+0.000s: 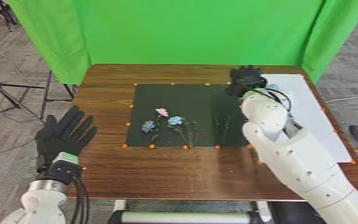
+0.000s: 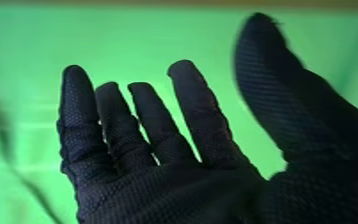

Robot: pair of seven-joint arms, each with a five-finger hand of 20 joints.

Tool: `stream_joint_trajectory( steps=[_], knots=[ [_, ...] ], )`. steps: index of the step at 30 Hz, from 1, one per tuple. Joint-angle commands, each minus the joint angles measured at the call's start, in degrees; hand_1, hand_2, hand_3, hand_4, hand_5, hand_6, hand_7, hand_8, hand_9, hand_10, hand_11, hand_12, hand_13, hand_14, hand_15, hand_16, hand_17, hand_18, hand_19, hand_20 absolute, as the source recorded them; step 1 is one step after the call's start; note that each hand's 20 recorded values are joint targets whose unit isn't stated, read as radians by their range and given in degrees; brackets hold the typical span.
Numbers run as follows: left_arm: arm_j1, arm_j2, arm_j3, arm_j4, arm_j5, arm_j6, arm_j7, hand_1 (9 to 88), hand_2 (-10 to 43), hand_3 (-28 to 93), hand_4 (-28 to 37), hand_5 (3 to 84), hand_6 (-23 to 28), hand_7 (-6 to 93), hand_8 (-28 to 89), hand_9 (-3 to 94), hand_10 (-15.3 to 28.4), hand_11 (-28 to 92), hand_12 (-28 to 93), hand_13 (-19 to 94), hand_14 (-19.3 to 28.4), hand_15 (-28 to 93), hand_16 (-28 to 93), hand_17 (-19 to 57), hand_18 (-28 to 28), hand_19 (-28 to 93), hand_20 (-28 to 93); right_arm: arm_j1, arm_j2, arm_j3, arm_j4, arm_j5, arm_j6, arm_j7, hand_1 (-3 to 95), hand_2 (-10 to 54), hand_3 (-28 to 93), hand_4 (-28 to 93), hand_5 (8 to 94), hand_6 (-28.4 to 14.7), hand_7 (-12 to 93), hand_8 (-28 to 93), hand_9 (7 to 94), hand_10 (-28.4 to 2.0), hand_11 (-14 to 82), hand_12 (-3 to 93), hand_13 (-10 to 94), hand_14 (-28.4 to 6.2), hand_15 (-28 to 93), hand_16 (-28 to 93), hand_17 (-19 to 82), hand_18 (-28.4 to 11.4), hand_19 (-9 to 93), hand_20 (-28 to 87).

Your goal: Arrange flowers

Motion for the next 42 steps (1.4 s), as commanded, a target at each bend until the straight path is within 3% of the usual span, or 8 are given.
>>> stream_joint_trajectory(
  steps=[1,9,16,19,21,26,36,42],
  knots=[
    [0.91,0.1,-0.19,-0.89,-0.74,1.45,0.72,23.3,8.8,72,-28.3,37.1,6.3,15.1,-9,30.9,10.7,17,11,22,13.1,31,-6,-6.4,13.7,33,12,0.14,3.43,2.67,3.4,2.92,-0.66,3.09,43.6,-9.0,86,-28,40.3,-10.3,15,-12,29.9,-19.6,11.3,9.9,17,-19.5,33,1,13,-21.3,61,18],
    [0.39,0.57,0.52,-0.93,-1.85,2.55,1.81,23.2,9.1,73,-28.3,35.7,6.3,15.4,-9,31.7,11.0,18,11,22,13.4,32,-6,-6.6,13.8,34,12,0.86,0.73,2.86,7.31,3.27,-4.68,3.59,50.1,-9.0,86,-28,41.1,-9.5,14,-12,34.7,-15.5,13.2,8.3,27,-15.7,33,2,19,-21.4,66,20],
    [0.36,0.1,0.19,-0.81,-0.47,1.04,-0.27,23.4,9.5,73,-28.3,35.4,6.4,15.8,-9,32.2,11.1,18,11,23,13.4,32,-6,-6.5,13.7,34,12,0.98,-0.56,3.7,8.85,4.58,-7.93,4.97,55.6,-9.5,84,-28,48.9,-6.2,16,-13,47.9,-13.3,13.5,11.3,42,-12.1,36,8,26,-20.4,73,24],
    [0.58,0.3,0.15,-0.83,-1.05,0.66,0.32,23.3,9.6,72,-28.3,36.9,6.5,15.8,-10,32.4,11.2,18,11,23,13.5,32,-7,-6.4,13.7,34,12,0.49,-0.11,3.27,8.37,3.28,-5.84,4.85,57.2,-9.5,81,-28,52.7,-4.5,17,-13,54.0,-12.9,13.5,13.2,51,-10.8,37,15,27,-20.0,73,26],
    [0.46,0.36,0.27,-0.78,-0.98,0.64,0.52,23.3,9.7,72,-28.3,37.3,6.5,15.5,-10,32.6,11.2,18,11,23,13.5,32,-7,-6.3,13.6,34,12,0.4,-0.2,3.36,8.61,2.54,-5.51,4.56,61.9,-9.5,73,-28,57.2,-2.3,20,-13,62.8,-12.1,17.3,20.2,58,-6.9,36,30,29,-19.2,73,28],
    [0.44,-0.3,0.56,-0.5,-0.24,-0.79,-0.12,23.0,9.4,73,-28.3,37.5,6.4,14.9,-9,32.6,11.0,18,10,22,13.5,32,-7,-6.2,13.5,34,11,0.53,-0.3,4.07,8.64,4.51,-7.5,4.67,65.0,-9.5,70,-28,66.0,-1.0,30,0,77.6,-9.2,10.8,40.4,67,-4.9,37,37,33,-18.0,73,32],
    [0.76,-0.38,-0.5,-0.61,0.13,-0.8,-1.13,22.9,9.1,73,-28.3,37.0,6.2,14.2,-9,32.4,11.0,17,10,22,13.3,31,-6,-6.2,13.4,33,11,-5.46,1.53,3.6,-4.36,-0.19,5.16,3.37,64.5,-9.5,71,-28,72.4,-0.6,34,5,83.5,-8.9,12.0,45.3,72,-5.0,38,43,35,-20.3,77,37],
    [-0.06,-1.52,-0.2,0.07,1.02,-2.02,-3.75,23.0,9.2,72,-28.3,36.6,6.1,14.1,-9,31.7,10.8,16,11,21,13.1,30,-6,-6.3,13.4,33,11,-8.82,-4.47,3.94,-12.52,-0.98,7.12,-0.88,63.7,-9.5,71,-28,72.4,-0.5,34,5,83.5,-8.5,12.0,45.4,72,-4.9,39,43,34,-21.1,78,38]
  ],
)
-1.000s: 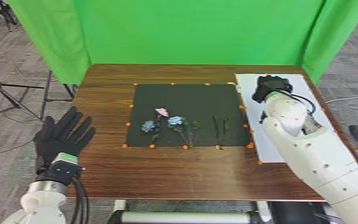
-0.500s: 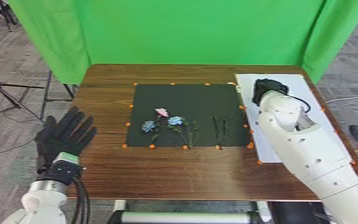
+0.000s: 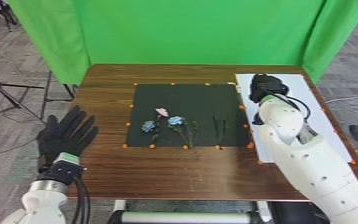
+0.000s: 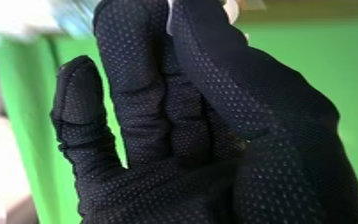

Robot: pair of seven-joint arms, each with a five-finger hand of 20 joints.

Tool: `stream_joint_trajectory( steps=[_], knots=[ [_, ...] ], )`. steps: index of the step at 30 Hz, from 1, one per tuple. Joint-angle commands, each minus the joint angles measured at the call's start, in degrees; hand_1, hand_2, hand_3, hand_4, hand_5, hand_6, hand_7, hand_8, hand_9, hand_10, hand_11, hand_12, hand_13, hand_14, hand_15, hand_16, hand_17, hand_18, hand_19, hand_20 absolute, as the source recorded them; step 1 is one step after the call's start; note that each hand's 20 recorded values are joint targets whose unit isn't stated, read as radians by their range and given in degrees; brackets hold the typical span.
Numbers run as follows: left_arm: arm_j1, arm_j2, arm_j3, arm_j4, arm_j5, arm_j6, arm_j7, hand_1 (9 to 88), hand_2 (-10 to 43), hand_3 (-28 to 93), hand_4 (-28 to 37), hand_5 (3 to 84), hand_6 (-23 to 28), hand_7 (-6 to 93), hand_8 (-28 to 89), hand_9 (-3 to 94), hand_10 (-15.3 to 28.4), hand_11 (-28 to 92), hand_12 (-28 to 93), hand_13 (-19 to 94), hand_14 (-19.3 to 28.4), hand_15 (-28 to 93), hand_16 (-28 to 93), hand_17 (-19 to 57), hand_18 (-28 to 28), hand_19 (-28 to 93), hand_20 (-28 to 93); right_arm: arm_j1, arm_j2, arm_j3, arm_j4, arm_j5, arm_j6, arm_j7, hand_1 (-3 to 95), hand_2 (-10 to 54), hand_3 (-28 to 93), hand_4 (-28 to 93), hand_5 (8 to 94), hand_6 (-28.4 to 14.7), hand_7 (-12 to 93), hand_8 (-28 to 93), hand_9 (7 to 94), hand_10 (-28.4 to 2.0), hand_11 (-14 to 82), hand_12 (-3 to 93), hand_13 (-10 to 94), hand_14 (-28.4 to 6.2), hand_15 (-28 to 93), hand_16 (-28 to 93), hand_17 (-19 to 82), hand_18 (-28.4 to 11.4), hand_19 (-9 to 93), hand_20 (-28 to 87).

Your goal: Arrange flowers

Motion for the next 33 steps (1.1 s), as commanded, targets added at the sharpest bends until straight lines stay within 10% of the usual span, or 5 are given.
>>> stream_joint_trajectory(
  steps=[1,10,23,33],
  knots=[
    [-0.48,-1.64,-0.07,0.6,1.54,-2.08,-3.5,23.0,9.2,72,-28.3,36.6,6.1,14.2,-9,31.6,10.7,16,11,21,13.1,30,-6,-6.3,13.4,33,11,-3.51,-7.15,-1.42,-10.32,-2.36,1.56,-5.38,63.5,-9.5,72,-28,72.3,-0.4,34,5,83.5,-8.5,12.1,45.4,72,-4.9,39,43,34,-21.2,78,38],
    [-2.61,-2.63,0.28,1.58,3.01,-3.36,-6.83,22.9,9.1,72,-28.3,34.9,6.0,13.8,-9,30.4,10.7,16,11,20,12.9,29,-6,-6.6,13.5,32,11,-1.62,-12.92,-7.41,-5.47,-3.86,-1.39,-6.34,61.0,-9.5,72,-28,72.0,-0.1,35,4,83.6,-8.1,12.3,45.0,72,-4.5,40,42,35,-21.8,80,40],
    [-1.85,-1.58,0.18,1.36,1.53,-1.79,-4.38,22.8,9.1,72,-28.3,35.2,6.2,13.9,-9,30.3,10.7,16,11,20,12.8,28,-5,-6.8,13.7,32,11,-2.24,-12.97,-8.58,-4.02,-6.92,-3.84,-6.71,60.7,-9.5,72,-28,71.6,-0.8,34,3,82.8,-8.4,12.2,44.6,71,-5.0,41,41,34,-22.6,83,42],
    [-1.66,-1.81,-0.3,1.56,2.16,-2.62,-5.19,22.8,9.4,72,-28.3,37.1,6.9,14.4,-8,30.3,11.3,16,11,21,13.3,29,-5,-6.8,13.6,32,11,-2.96,-13.24,-8.11,-5.64,-6.59,-8.62,-7.46,60.4,-9.5,70,-28,66.9,-1.6,27,-2,77.8,-8.9,7.5,36.8,68,-5.2,41,40,32,-23.1,82,43]
  ],
)
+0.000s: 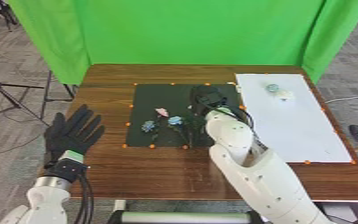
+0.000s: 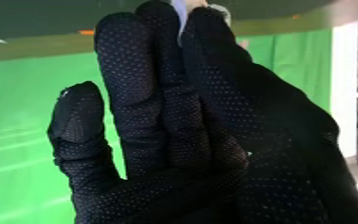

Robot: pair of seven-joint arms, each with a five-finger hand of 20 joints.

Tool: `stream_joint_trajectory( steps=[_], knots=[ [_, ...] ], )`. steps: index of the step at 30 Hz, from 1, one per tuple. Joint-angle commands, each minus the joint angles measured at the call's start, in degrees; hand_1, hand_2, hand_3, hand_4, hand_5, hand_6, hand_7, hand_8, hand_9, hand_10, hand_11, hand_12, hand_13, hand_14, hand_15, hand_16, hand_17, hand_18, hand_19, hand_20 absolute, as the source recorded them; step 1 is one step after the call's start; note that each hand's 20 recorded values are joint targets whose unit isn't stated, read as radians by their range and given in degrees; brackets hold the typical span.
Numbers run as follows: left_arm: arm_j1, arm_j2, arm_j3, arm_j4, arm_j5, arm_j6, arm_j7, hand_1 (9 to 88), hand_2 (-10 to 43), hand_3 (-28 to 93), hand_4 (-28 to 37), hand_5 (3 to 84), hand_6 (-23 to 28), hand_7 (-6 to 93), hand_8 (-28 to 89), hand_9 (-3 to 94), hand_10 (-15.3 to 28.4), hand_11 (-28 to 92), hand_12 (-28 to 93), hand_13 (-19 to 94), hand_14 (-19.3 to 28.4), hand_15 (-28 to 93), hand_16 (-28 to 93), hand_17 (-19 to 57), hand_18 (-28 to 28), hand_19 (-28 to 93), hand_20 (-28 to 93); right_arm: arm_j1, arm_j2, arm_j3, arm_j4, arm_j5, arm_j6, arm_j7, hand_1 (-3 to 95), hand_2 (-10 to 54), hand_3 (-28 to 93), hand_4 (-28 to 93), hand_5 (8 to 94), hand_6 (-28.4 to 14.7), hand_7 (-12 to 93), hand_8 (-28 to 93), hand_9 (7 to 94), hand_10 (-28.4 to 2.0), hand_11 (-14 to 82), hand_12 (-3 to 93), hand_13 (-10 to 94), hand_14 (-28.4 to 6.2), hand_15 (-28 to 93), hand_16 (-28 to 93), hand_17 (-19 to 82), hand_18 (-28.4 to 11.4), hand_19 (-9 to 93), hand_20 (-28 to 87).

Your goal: Arrange flowers

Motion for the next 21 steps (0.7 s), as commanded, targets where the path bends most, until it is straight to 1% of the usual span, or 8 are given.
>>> stream_joint_trajectory(
  steps=[1,2,4,9,10,13,15,21],
  knots=[
    [0.64,-0.17,-0.56,-0.06,0.01,-0.16,-0.55,22.8,9.4,72,-28.3,37.3,7.0,14.5,-8,30.4,11.4,16,11,21,13.3,30,-5,-6.8,13.6,32,11,-0.78,0.0,0.2,-1.63,-0.25,-3.44,-0.59,60.5,-9.5,70,-28,66.8,-1.5,26,-2,77.6,-8.9,7.4,36.5,68,-5.3,41,40,32,-23.1,82,43],
    [0.54,-0.15,-0.52,0.07,0.09,-0.51,-0.54,22.8,9.4,72,-28.3,37.4,7.1,14.6,-8,30.6,11.4,16,11,21,13.3,30,-5,-6.8,13.6,32,11,-0.8,0.13,0.24,-2.08,-0.03,-3.99,-0.42,60.6,-9.5,70,-28,66.6,-1.5,26,-2,77.5,-9.0,7.4,36.4,68,-5.2,41,40,32,-23.2,82,43],
    [0.8,-0.17,-0.64,-0.05,-0.1,-0.27,-0.47,22.7,9.5,72,-28.3,37.6,7.1,14.7,-9,30.6,11.5,16,12,21,13.3,30,-5,-6.9,13.6,32,11,-1.14,0.08,0.55,-2.7,0.46,-5.08,-0.82,59.9,-9.5,70,-28,65.9,-1.4,25,-3,76.2,-9.3,8.3,35.0,67,-5.3,41,39,32,-23.2,82,43],
    [0.77,-0.45,-0.69,0.09,-0.18,-0.16,-0.69,22.8,9.6,72,-28.3,37.6,7.1,14.9,-9,30.7,11.5,17,11,21,13.3,30,-5,-6.9,13.7,32,12,-1.65,0.03,0.62,-3.69,1.88,-5.38,0.81,55.1,-9.5,71,-28,64.2,-1.4,23,-13,71.7,-11.4,16.3,26.1,67,-6.4,43,37,32,-23.7,82,43],
    [0.75,-0.54,-0.69,0.08,-0.12,-0.12,-0.74,22.7,9.6,72,-28.3,37.6,7.1,14.9,-9,30.7,11.5,17,11,21,13.4,30,-5,-6.9,13.7,32,12,-1.67,0.07,0.66,-3.96,1.51,-6.05,0.61,54.4,-9.5,71,-28,64.0,-1.4,22,-14,71.6,-11.6,16.7,25.7,67,-6.5,44,37,32,-23.7,82,43],
    [1.0,-0.35,-0.69,-0.06,-0.9,0.0,-0.3,22.6,9.6,72,-28.3,37.6,7.1,15.0,-9,30.7,11.5,17,11,21,13.3,30,-5,-6.9,13.7,32,12,-1.89,-0.14,0.92,-4.74,2.7,-7.25,1.19,52.0,-9.5,73,-28,63.5,-1.8,22,-14,70.5,-12.7,19.4,21.4,67,-7.2,46,35,32,-23.9,83,43],
    [0.9,-0.23,-0.58,-0.03,-1.0,0.26,-0.31,22.7,9.6,72,-28.3,37.6,7.1,15.0,-9,30.7,11.5,17,11,21,13.3,30,-5,-6.9,13.7,32,11,-2.05,-0.19,1.16,-5.19,3.81,-7.55,1.21,49.6,-9.5,74,-28,63.1,-2.1,21,-13,69.7,-13.2,19.7,20.0,67,-8.2,46,34,32,-24.1,83,43],
    [0.65,-0.41,-0.37,-0.07,-1.02,0.0,-0.62,22.6,9.7,72,-28.3,37.6,7.1,15.0,-9,30.7,11.6,17,12,21,13.4,30,-5,-6.8,13.6,33,11,-2.13,-0.25,0.99,-5.49,4.03,-8.84,1.21,45.6,-9.5,77,-28,62.4,-2.7,20,-13,69.5,-13.6,19.7,19.2,67,-10.1,49,29,32,-24.3,83,43]
  ],
)
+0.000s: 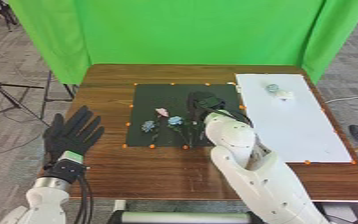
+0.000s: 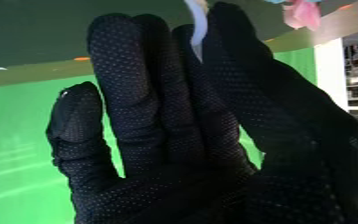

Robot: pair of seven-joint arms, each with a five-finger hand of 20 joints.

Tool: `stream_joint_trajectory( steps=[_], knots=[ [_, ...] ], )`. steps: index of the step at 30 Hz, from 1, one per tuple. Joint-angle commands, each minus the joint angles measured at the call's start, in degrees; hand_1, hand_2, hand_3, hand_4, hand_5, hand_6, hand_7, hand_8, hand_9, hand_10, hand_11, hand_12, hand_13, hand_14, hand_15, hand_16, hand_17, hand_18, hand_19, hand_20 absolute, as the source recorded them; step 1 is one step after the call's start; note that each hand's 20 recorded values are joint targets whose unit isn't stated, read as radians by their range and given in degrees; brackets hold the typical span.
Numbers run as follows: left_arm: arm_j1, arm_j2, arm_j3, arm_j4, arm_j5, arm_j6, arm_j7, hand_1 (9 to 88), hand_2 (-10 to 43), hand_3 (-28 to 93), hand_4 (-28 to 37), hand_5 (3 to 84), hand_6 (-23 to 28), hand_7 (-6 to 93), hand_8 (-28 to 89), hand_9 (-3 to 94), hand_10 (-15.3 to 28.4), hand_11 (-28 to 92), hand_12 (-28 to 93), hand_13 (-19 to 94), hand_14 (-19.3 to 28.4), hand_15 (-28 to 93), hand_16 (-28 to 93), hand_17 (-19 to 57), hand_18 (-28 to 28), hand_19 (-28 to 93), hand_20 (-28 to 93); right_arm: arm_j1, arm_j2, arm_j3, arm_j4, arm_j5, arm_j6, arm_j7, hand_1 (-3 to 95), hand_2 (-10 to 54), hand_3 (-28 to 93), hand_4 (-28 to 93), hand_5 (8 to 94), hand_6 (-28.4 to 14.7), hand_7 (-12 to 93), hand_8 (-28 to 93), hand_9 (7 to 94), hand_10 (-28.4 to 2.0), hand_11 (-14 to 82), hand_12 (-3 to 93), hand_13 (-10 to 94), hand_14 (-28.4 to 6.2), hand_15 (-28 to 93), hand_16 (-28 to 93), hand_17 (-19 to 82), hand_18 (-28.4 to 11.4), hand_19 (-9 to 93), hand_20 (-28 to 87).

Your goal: Arrange flowers

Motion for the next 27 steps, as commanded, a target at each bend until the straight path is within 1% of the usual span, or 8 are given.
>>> stream_joint_trajectory(
  steps=[1,5,8,11,14,17,23,27],
  knots=[
    [0.27,-0.27,-0.05,-0.15,-0.42,-0.04,-0.55,22.6,9.7,72,-28.3,37.6,7.1,15.0,-9,30.8,11.6,17,12,21,13.4,30,-5,-6.8,13.7,33,11,-0.54,-0.18,0.06,-1.05,0.54,-1.91,0.47,45.4,-9.5,77,-28,62.3,-2.8,20,-13,69.5,-13.6,19.7,19.2,67,-10.1,49,28,32,-24.3,83,43],
    [0.32,-0.29,-0.24,-0.3,-0.51,0.61,-0.72,22.7,9.8,72,-28.3,37.6,7.1,15.1,-9,30.8,11.6,17,12,21,13.3,30,-5,-6.8,13.7,33,11,-0.69,-0.2,0.13,-0.84,0.14,-1.45,0.77,45.7,-9.5,76,-28,61.8,-3.0,19,-13,68.1,-13.6,19.6,19.2,65,-10.4,51,25,32,-24.4,83,43],
    [0.06,-0.38,-0.36,-0.16,-0.69,0.75,-1.17,22.7,9.8,72,-28.3,37.6,7.1,15.2,-9,30.8,11.7,17,12,21,13.3,30,-5,-6.9,13.7,33,11,-0.75,-0.21,0.14,-0.69,-0.07,-1.51,0.98,50.8,-9.5,66,-28,61.6,-3.0,19,-12,68.0,-13.6,19.7,19.4,65,-10.5,51,24,31,-24.5,83,43],
    [0.11,-1.02,-0.69,-0.29,-0.12,0.63,-1.65,23.1,9.4,72,-28.3,37.6,7.1,15.3,-9,30.8,11.7,17,12,21,13.4,31,-5,-6.8,13.6,33,11,-0.81,-0.32,0.4,-0.79,0.36,-2.42,1.48,69.3,-9.5,29,-28,61.5,-2.8,20,-12,67.7,-13.5,19.7,19.8,65,-10.4,52,24,31,-24.2,83,44],
    [-0.05,-1.1,-0.78,-0.26,0.0,0.88,-2.22,23.4,9.3,72,-28.3,37.6,7.1,15.4,-9,31.0,11.7,17,12,21,13.4,31,-5,-6.8,13.6,33,11,-1.07,-0.31,0.85,-0.96,0.72,-2.88,2.32,76.3,-9.5,13,-25,61.5,-2.8,18,-12,67.2,-13.4,19.4,20.1,64,-10.2,51,24,30,-23.4,82,45],
    [0.31,-0.41,-0.59,-0.44,-0.61,0.99,-1.37,23.5,9.3,72,-28.3,37.6,7.1,15.5,-9,31.1,11.8,17,12,21,13.4,31,-5,-6.8,13.6,33,11,-1.21,-0.12,1.51,-1.35,1.32,-3.32,2.7,80.0,-9.5,-2,-14,61.2,-2.6,17,-10,66.8,-13.1,18.5,20.9,63,-9.9,51,25,29,-21.8,81,47],
    [1.02,0.25,-0.63,-0.83,-1.06,0.93,-0.56,23.5,9.2,72,-28.3,37.6,7.1,15.5,-9,31.1,11.9,17,12,21,13.4,31,-6,-6.8,13.6,33,11,-1.63,0.66,4.53,-4.14,4.16,-2.93,4.41,77.7,-9.5,-11,-8,60.1,-3.6,15,-10,64.6,-13.7,17.4,20.9,61,-10.4,51,25,29,-21.7,81,48],
    [0.71,0.22,-0.39,-0.53,-1.3,0.68,-0.02,23.5,9.2,72,-28.3,37.6,7.2,15.5,-9,31.1,11.9,17,12,21,13.5,31,-6,-6.8,13.6,33,11,-1.32,0.97,5.24,-5.16,5.56,-3.57,4.43,74.1,-9.5,-3,-12,58.0,-5.1,15,-10,62.3,-15.6,17.2,19.5,61,-12.0,53,23,30,-24.0,82,46]
  ],
)
